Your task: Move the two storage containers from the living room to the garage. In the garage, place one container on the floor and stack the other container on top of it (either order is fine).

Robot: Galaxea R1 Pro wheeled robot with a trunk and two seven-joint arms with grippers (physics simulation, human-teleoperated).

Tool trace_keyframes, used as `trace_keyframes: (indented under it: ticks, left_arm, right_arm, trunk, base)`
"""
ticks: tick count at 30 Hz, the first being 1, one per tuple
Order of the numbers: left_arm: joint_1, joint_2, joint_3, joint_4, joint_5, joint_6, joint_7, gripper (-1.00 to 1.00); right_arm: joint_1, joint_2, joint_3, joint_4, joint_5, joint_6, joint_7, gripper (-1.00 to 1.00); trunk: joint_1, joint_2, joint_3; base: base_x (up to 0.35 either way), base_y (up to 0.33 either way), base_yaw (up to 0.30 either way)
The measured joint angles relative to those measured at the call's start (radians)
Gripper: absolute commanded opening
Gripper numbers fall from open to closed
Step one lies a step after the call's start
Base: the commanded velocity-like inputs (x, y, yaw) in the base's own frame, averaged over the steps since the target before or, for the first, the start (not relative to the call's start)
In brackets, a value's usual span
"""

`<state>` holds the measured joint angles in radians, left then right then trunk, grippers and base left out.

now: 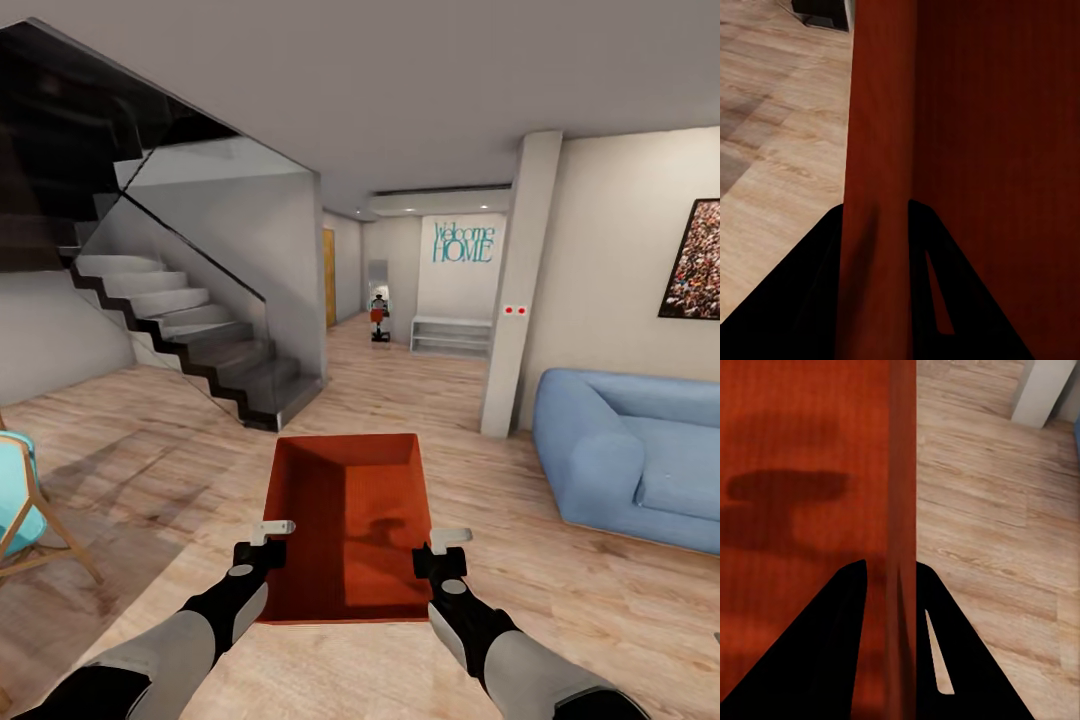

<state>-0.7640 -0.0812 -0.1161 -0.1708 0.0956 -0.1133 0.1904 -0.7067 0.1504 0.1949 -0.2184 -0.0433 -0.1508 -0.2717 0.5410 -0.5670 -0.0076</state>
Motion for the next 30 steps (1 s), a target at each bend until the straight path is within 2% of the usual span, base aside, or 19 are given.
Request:
trace_keyframes:
  ticks: [11,23,30]
  left_arm:
    - [0.000,0.002,0.001,-0.001,0.001,0.006,-0.003,-1.00]
    - [-0.001,0.003,-0.001,0.001,0.003,0.006,-0.005,-1.00]
    - [0.000,-0.015,-0.001,0.001,-0.004,0.004,0.022,-1.00]
  right_arm:
    - [0.000,0.002,-0.001,0.000,0.001,0.006,-0.001,-1.00]
    - [0.000,0.003,0.001,0.000,-0.001,0.008,-0.003,-1.00]
    - [0.000,-0.014,-0.007,0.000,0.000,0.002,0.022,-1.00]
  trunk:
    - [0.000,0.000,0.000]
    - [0.000,0.000,0.000]
    - [0.000,0.000,0.000]
  base:
    - [0.317,0.000,-0.007]
    - [0.318,0.000,-0.250]
    - [0.321,0.000,-0.043]
